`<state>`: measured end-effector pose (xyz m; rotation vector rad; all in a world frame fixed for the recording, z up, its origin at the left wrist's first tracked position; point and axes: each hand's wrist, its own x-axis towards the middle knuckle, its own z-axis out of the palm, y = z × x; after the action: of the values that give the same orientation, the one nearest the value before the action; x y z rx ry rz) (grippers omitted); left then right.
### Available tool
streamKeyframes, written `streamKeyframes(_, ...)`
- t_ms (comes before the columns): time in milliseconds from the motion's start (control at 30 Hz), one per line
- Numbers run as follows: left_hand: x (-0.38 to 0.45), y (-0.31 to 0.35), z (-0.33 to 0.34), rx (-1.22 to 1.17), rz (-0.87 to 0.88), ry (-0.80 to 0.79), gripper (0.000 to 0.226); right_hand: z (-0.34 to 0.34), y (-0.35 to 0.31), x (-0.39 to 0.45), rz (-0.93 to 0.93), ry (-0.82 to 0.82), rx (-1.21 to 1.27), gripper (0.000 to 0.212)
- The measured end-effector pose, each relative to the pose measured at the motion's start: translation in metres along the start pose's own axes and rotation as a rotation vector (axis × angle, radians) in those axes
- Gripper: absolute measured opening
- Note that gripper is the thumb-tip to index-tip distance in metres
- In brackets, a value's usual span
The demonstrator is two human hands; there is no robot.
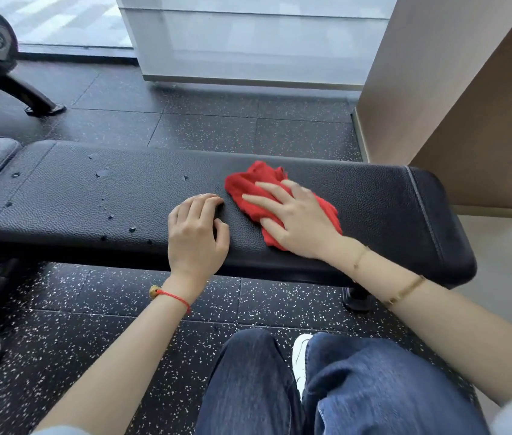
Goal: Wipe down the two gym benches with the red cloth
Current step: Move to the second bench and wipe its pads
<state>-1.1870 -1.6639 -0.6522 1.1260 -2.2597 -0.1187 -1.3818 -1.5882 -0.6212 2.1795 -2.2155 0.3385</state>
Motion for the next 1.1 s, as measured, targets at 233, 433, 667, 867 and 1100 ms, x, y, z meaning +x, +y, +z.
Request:
streamKeyframes(233, -0.001, 0.002, 0.000, 0.028, -0.001, -0.024, 0.034, -0.014, 0.056, -0.022, 0.358, 0.062, -0.048, 0.046)
streamKeyframes(433, -0.001, 0.004, -0.001, 0.027, -0.019, -0.031, 0.033, -0.002, -0.003, -0.011, 0.187, -0.013, -0.054, 0.049)
streamKeyframes(667, -0.001, 0.002, -0.003, -0.004, -0.007, -0.053, 0.035, -0.011, 0.014, -0.076, -0.064, -0.022, -0.009, 0.050)
streamKeyframes(867, 0.003, 0.007, -0.004, 0.002, 0.004, -0.077, 0.027, -0.018, 0.075, -0.051, 0.486, 0.085, -0.051, 0.044)
streamKeyframes(1100, 0.022, 0.047, 0.008, -0.055, 0.086, -0.118, 0.035, -0.008, 0.022, -0.047, 0.205, -0.002, -0.056, 0.048)
